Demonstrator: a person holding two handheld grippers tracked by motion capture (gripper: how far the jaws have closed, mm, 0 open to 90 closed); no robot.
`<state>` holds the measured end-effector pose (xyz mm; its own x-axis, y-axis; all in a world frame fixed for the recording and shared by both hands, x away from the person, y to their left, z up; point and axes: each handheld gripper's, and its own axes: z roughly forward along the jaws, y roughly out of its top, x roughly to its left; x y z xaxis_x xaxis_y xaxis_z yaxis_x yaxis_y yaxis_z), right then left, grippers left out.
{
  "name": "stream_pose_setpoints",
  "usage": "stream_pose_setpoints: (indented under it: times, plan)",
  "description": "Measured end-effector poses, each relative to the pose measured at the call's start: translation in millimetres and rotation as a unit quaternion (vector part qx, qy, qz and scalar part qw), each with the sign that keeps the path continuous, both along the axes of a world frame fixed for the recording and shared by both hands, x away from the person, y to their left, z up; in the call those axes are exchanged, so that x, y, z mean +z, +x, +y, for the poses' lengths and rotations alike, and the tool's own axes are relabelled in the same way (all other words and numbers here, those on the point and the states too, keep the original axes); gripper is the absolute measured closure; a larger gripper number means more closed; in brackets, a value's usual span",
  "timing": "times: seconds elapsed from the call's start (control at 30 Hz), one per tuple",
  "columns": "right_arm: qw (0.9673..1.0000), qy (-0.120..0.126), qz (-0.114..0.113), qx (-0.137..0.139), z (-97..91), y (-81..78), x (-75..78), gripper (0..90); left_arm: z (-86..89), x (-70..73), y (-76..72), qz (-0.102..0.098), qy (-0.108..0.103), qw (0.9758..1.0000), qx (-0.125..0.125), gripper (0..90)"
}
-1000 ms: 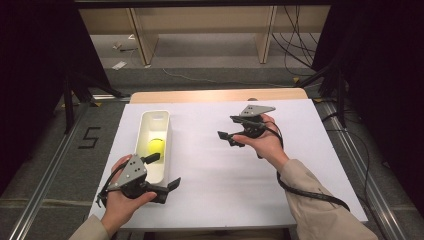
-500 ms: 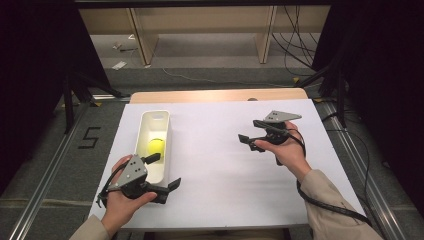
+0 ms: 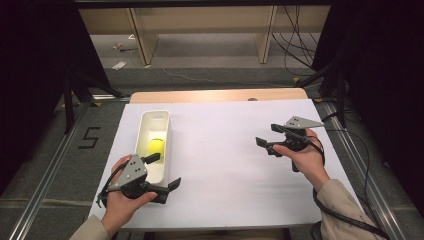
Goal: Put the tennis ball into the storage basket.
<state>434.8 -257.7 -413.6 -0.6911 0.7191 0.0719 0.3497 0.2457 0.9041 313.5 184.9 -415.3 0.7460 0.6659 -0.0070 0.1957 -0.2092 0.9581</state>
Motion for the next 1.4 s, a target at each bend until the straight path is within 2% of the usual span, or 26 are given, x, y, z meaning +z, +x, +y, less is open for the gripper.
stream_pose_setpoints:
  times: [0.3, 0.63, 1.17, 1.4]
  plan:
    - [0.9998, 0.002, 0.007, -0.019, -19.5, -8.5, -6.1, 16.6, 0.2, 0.3, -0.1, 0.0, 0.0, 1.0, 0.001, 0.0]
    - [0.9996, -0.002, 0.014, -0.025, -30.7, -20.7, -12.2, 16.3, 0.0, 0.0, 0.0, 0.001, -0.001, 1.0, 0.003, 0.0]
    - [0.9997, -0.006, 0.012, -0.022, -34.6, -35.8, -16.2, 16.3, 0.7, 0.2, 0.2, 0.001, 0.0, 1.0, 0.005, 0.0]
    - [0.9997, -0.004, 0.007, -0.021, -33.9, -37.0, -16.1, 15.8, 1.1, 0.2, 0.4, 0.002, -0.002, 1.0, 0.004, 0.0]
